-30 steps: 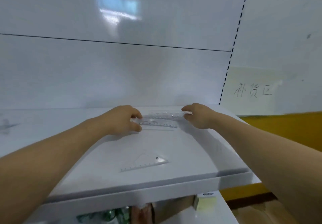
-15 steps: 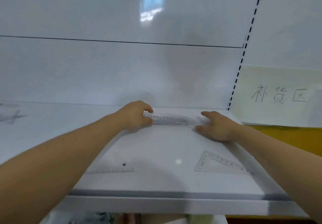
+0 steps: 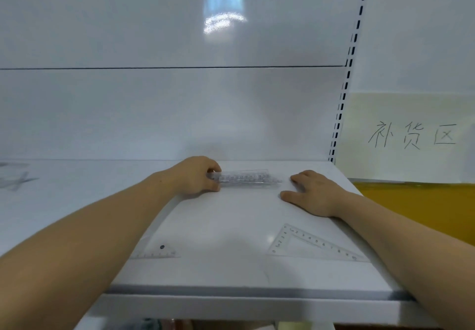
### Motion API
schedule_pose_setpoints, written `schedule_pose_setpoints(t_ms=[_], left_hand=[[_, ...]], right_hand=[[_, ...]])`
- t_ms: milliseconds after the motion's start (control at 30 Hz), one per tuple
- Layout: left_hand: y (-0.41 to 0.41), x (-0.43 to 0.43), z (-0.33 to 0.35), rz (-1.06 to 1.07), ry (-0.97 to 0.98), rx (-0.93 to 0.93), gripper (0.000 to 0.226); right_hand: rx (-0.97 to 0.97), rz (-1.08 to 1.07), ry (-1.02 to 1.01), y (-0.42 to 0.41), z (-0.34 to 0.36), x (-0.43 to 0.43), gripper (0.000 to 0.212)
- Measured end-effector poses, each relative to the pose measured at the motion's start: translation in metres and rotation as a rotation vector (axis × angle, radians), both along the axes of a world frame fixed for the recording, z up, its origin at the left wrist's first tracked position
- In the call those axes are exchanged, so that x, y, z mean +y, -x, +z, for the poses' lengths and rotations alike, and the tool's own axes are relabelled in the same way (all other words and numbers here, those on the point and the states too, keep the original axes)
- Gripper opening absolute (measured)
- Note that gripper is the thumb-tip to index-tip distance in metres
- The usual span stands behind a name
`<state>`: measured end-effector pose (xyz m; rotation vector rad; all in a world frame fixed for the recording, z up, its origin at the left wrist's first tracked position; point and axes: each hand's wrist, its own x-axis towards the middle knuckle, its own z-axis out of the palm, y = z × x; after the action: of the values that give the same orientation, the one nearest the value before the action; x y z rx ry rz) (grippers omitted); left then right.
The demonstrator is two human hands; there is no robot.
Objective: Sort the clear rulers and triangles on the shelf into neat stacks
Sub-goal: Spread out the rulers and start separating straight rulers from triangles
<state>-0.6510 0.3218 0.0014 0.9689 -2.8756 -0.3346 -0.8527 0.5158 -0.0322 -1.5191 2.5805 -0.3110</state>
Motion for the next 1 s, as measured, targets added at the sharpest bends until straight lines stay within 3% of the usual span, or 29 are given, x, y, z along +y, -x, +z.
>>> schedule_pose_setpoints(t_ms=[100,400,1000], left_hand=[[-0.007,0.002,0.006,0.037,-0.017,-0.022,0.068],[-0.083,0.012,0.019,0.185,0.019,-0.019,0.062],[-0.417,-0.072,0.014,0.546,0.001,0.059,0.059]], right_hand=[[-0.033,0.013,-0.079,0.003,0.01,-0.002,0.079],[0.002,0.214,0.002,-0.043,0.064,-0.061,0.078],[-0.064,0.646,0.108,-0.388,0.081,-0.26,0.069]])
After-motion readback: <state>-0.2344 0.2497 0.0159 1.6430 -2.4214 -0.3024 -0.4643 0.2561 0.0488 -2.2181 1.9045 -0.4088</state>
